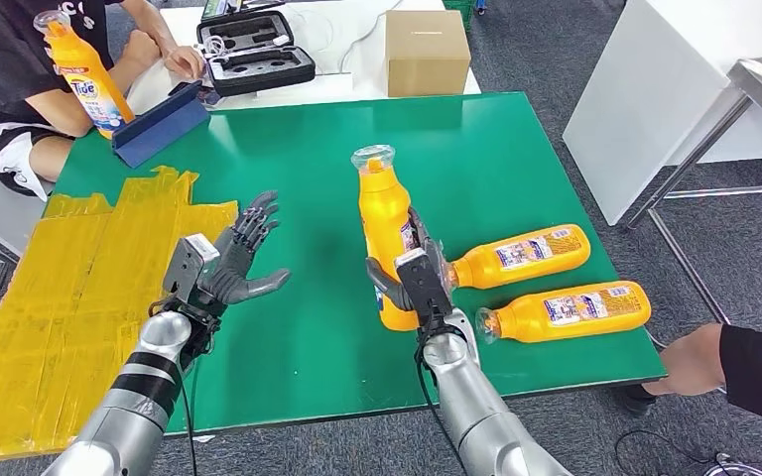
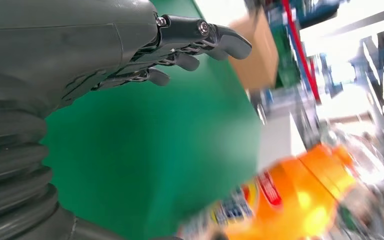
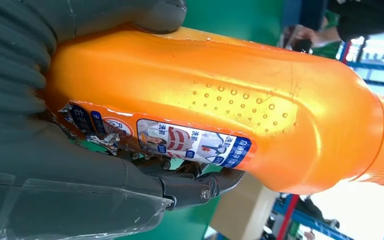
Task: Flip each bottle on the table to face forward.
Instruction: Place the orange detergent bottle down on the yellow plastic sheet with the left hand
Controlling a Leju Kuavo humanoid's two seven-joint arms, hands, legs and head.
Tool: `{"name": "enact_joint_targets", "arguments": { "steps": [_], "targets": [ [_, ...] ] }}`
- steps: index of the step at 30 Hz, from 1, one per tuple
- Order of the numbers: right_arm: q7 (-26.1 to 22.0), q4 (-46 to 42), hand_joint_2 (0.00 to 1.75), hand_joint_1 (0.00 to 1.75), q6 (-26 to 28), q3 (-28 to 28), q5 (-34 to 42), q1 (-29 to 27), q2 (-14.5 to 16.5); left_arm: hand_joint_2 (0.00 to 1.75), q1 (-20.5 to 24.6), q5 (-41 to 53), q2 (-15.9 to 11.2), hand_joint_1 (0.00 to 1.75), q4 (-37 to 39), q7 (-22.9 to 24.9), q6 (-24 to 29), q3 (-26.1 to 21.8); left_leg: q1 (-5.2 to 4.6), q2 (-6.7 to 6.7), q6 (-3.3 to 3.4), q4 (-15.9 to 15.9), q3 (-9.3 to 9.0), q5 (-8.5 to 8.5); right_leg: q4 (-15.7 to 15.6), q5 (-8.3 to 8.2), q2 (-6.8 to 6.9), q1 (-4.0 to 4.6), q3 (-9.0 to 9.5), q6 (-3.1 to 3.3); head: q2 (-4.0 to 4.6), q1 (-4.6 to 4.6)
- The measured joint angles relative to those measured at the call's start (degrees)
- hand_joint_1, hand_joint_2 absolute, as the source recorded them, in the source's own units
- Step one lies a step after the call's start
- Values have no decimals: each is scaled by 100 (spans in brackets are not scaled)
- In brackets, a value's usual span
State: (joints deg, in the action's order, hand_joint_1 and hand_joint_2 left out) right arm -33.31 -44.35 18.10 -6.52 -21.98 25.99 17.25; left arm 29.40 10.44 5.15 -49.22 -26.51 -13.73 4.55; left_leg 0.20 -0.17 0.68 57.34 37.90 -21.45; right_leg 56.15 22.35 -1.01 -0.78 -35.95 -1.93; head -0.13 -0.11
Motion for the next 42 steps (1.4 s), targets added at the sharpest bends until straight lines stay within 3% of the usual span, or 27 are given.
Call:
{"name": "enact_joint_targets", "arguments": {
  "steps": [4,13,17,28,35,42],
  "targets": [
    [-65,-58,175,175,238,-93,26,-6,8,175,369,-441,-12,0,374,137,-545,45,0,0,0,0,-1,1,1,-1,0,0,0,0,0,0],
    [-111,-59,175,175,526,-278,-103,-3,25,175,714,-685,-16,0,733,223,-798,198,0,0,0,0,4,1,1,0,0,-1,-2,0,0,-1],
    [-61,-42,175,175,1050,-490,-537,40,43,175,872,-823,-10,0,849,261,-997,390,0,-1,0,0,7,1,1,0,0,-1,-4,0,0,-1],
    [374,286,175,175,2071,-1237,-1826,345,230,175,1027,-948,116,0,1041,264,-901,904,0,0,0,0,6,1,3,0,0,-1,-6,0,0,-1],
    [741,370,175,175,2178,-1367,-2926,377,317,175,1115,-989,160,0,1182,260,-937,1087,0,0,0,0,7,1,2,0,1,-1,-7,0,0,-1],
    [921,416,175,175,2216,-1432,-3196,393,328,175,1179,-1100,191,0,1290,250,-996,1202,0,0,1,1,7,2,2,0,1,-1,-7,0,0,0]
  ]
}}
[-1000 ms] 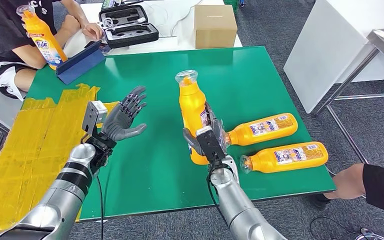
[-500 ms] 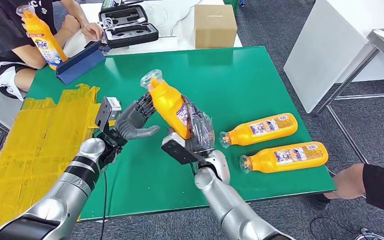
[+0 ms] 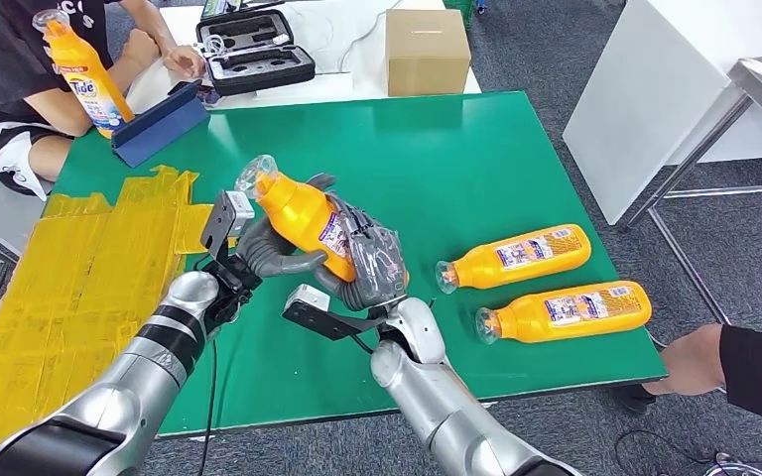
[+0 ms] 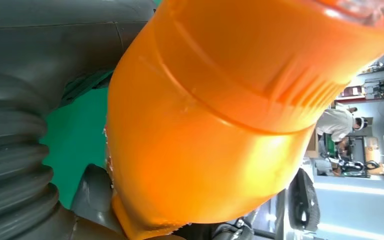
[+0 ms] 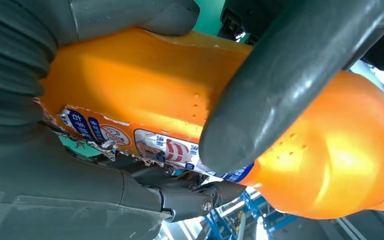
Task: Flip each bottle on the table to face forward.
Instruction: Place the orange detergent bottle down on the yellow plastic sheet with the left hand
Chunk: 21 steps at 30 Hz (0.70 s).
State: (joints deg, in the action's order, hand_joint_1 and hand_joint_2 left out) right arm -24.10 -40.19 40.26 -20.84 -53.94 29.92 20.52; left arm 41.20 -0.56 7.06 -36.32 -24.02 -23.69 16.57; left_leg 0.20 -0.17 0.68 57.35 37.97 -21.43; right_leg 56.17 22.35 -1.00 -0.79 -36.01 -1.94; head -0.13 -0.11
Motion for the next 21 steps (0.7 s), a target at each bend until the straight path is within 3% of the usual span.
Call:
{"name": "enact_joint_targets", "arguments": {
  "steps": [13,14,17,18,21],
  "targets": [
    [163,71,175,175,4,-200,-153,43,1,175,3,-164,2,0,96,-19,-67,17,1,1,0,0,0,0,0,0,0,0,-2,0,0,0],
    [229,73,175,175,4,-222,-252,43,1,175,2,-226,2,8,106,-22,-89,16,1,1,0,0,0,0,0,0,0,0,-2,0,0,0],
    [457,74,175,175,5,-319,-567,42,1,175,-3,-479,0,139,133,-37,-146,5,1,2,0,0,0,0,0,0,-1,0,-2,0,0,-1],
    [514,74,175,175,5,-354,-632,42,1,175,-7,-568,0,175,140,-42,-155,-3,1,2,0,0,0,0,0,0,-1,0,-2,0,0,-1],
    [618,74,175,175,4,-436,-739,42,2,175,-38,-795,0,175,148,-43,-171,-29,1,2,0,0,0,0,0,0,-1,0,-3,0,0,-1]
  ]
}}
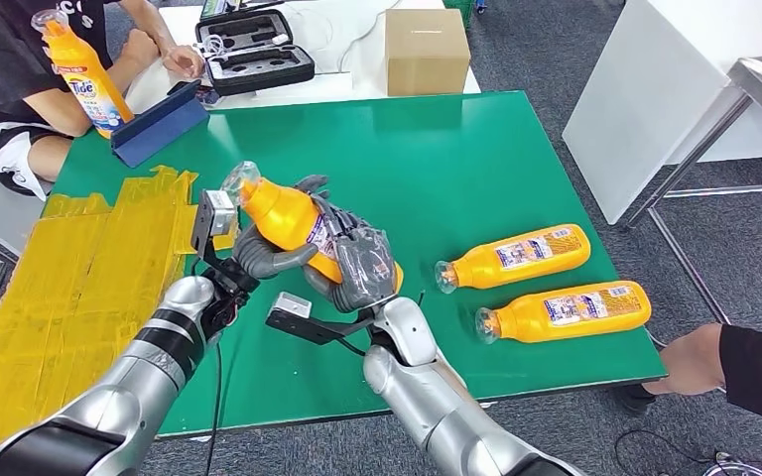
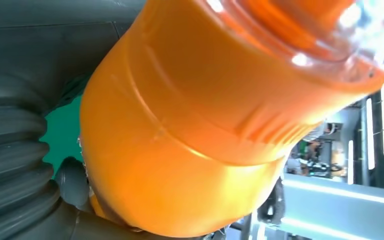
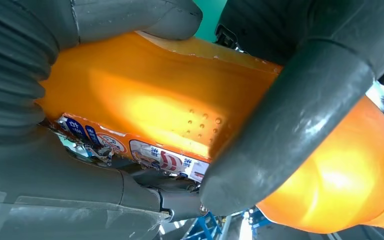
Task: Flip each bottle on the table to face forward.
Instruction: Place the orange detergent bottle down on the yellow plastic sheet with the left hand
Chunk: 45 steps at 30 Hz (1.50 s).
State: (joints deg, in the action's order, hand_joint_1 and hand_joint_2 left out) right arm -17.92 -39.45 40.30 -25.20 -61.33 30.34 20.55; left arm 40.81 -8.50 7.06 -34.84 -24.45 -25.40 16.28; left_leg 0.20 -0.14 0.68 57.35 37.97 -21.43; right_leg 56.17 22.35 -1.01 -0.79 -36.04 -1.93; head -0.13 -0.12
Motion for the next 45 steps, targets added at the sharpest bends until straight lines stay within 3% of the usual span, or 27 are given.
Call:
{"name": "enact_joint_targets", "arguments": {
  "steps": [18,19,23,27,32,36,40,42,44,45],
  "targets": [
    [-194,1,175,175,0,-70,338,-63,0,175,-140,-271,4,175,-61,97,56,-66,0,0,0,0,1,0,0,0,0,0,-2,0,0,0],
    [-234,-5,175,167,0,-70,405,-65,0,175,-144,-271,4,175,-70,97,71,-65,0,0,0,0,1,0,0,0,0,0,-2,0,0,0],
    [-434,-91,175,6,1,-60,695,-92,0,175,-151,-270,6,175,-139,92,193,-57,0,0,0,0,1,0,0,0,0,0,-1,0,0,1],
    [-805,-301,0,0,-29,-74,1371,-214,0,175,-151,-222,7,175,-248,81,466,-57,0,-3,0,0,5,0,1,0,1,0,0,0,0,1],
    [-1118,-1061,0,0,-669,-296,2722,-530,-46,175,-156,49,-40,175,-403,98,1218,-205,0,-1,0,-1,6,-1,1,0,0,0,-2,0,0,2],
    [-1089,-2017,175,0,-1063,-443,3101,-825,-194,175,-169,143,-181,175,-462,99,1484,-470,1,2,-1,-1,7,-1,1,0,-1,1,-9,1,0,0],
    [-1118,-2609,0,0,-1275,-518,3406,-995,-312,175,-178,336,-270,175,-485,72,1831,-651,3,-7,-2,-2,10,0,2,2,7,2,-6,2,0,1],
    [-1124,-2915,87,0,-1460,-519,3633,-1095,-403,175,-182,618,-345,175,-497,9,2237,-744,3,-6,-2,-2,10,0,2,1,7,2,-7,1,0,1],
    [-1071,-3238,175,0,-1743,-505,3905,-1209,-534,175,-178,1365,-449,175,-535,-36,3110,-802,2,-5,-2,-1,10,0,1,1,7,1,-7,1,0,1],
    [-1035,-3391,175,0,-1917,-486,4056,-1261,-604,175,-171,1938,-500,175,-555,3,3696,-812,2,-5,-2,-1,9,0,1,1,7,1,-8,1,0,2]
  ]
}}
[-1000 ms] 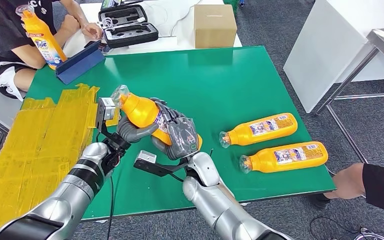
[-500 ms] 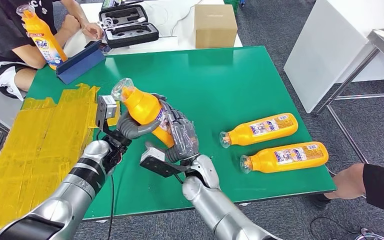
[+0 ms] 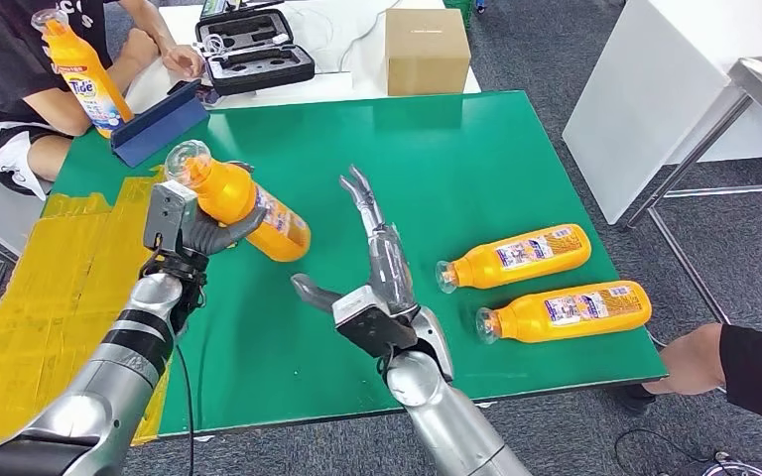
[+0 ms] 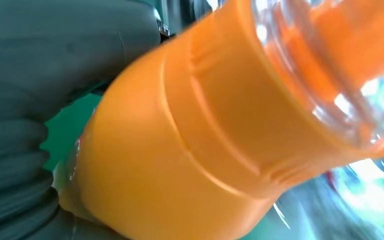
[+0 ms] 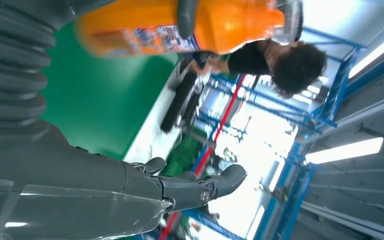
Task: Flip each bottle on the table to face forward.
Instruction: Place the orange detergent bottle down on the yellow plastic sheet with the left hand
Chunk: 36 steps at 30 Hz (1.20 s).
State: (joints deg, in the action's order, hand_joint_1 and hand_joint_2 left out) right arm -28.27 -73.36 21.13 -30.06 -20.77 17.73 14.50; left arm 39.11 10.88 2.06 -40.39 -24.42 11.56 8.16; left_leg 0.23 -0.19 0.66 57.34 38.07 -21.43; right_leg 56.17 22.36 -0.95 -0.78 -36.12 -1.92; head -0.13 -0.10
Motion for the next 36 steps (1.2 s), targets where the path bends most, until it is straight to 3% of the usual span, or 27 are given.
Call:
{"name": "enact_joint_targets", "arguments": {
  "steps": [3,7,9,13,17,20,28,36],
  "targets": [
    [81,-379,175,0,-439,117,347,-122,-194,175,48,1819,-169,175,-17,383,1432,13,0,-1,0,1,0,0,-1,0,0,0,0,0,0,-1],
    [158,-782,175,0,-556,371,387,-246,-410,175,193,3856,-430,175,181,1271,2260,134,0,-2,1,0,-1,1,0,0,0,0,2,0,0,1],
    [183,-944,175,0,-573,497,374,-310,-503,175,259,4445,-549,175,355,1520,2453,189,0,1,1,0,-1,1,0,-1,-1,0,1,0,0,-1],
    [189,-1140,175,0,-590,637,369,-382,-622,175,316,4749,-672,175,573,1685,2550,248,0,1,1,1,-1,1,0,-1,-1,0,0,0,0,0],
    [190,-1277,175,0,-476,755,362,-443,-701,175,367,5860,-797,175,832,2534,2623,349,0,2,1,0,0,0,0,0,-2,0,0,0,0,0],
    [262,-1394,175,0,-375,952,375,-527,-824,175,373,6451,-955,175,1086,2912,2574,409,0,3,0,0,-1,0,0,0,-3,0,-1,0,0,-1],
    [478,-1384,175,0,-443,1500,301,-667,-1158,175,227,6876,-1312,175,1543,3076,2285,417,0,2,1,0,2,0,0,0,-1,0,-1,0,0,-1],
    [425,-1203,175,0,-371,1648,-31,-753,-1189,175,-55,7087,-1261,175,1906,3215,2279,313,-1,-1,1,-1,4,-1,-1,1,0,0,0,0,0,1]
  ]
}}
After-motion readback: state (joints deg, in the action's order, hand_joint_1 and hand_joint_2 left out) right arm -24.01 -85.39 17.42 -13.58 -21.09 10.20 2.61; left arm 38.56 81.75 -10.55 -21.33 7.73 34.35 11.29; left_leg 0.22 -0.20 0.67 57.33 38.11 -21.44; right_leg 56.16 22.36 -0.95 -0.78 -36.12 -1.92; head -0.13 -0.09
